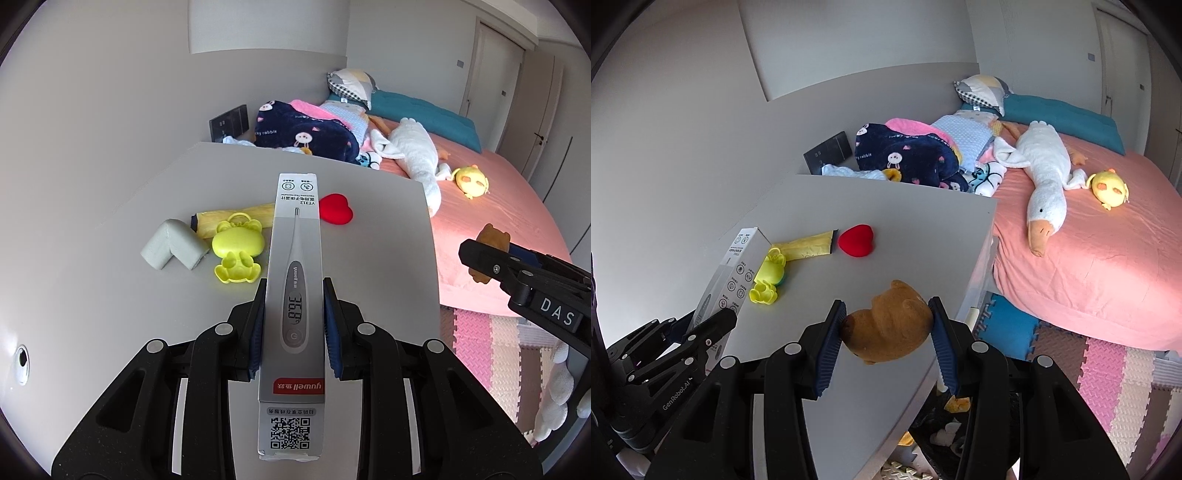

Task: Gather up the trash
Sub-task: 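Carry the box and teddy bear to the black trash bag and open both grippers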

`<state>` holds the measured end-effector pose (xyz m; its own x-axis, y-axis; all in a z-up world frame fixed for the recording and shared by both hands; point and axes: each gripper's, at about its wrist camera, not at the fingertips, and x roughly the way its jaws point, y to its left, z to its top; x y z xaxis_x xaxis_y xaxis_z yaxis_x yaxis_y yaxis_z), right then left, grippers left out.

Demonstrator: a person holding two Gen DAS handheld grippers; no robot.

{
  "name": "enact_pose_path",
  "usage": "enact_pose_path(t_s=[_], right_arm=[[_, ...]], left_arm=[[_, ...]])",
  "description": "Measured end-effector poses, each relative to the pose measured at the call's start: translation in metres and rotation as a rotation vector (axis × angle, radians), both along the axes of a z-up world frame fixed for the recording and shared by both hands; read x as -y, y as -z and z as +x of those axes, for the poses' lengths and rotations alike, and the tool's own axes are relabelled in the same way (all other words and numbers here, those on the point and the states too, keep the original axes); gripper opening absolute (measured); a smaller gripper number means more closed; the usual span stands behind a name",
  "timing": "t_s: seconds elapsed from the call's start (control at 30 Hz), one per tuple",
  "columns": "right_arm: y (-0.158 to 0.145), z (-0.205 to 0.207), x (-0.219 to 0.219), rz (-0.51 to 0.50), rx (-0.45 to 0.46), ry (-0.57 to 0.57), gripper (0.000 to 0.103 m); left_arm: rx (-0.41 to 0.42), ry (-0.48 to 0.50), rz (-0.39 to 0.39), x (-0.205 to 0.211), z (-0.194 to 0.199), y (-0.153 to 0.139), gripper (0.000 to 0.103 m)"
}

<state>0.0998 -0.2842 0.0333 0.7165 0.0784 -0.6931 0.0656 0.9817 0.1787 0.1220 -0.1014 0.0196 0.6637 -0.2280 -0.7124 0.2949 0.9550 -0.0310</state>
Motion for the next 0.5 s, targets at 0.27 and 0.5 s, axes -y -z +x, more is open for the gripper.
enact_pose_path(t_s=[0.27,0.5], right_arm=[[-0.013,-0.031,0.028,0.001,0.024,0.049,0.047],[-0.020,-0.056,0.050,-0.010,0.038,0.094,0.048]], left_arm=[[0.006,0.049,-0.005,0.029,-0.021,-0.007,0.027],[0.005,0.097,-0.007,0.056,-0.036,-0.009,0.027]])
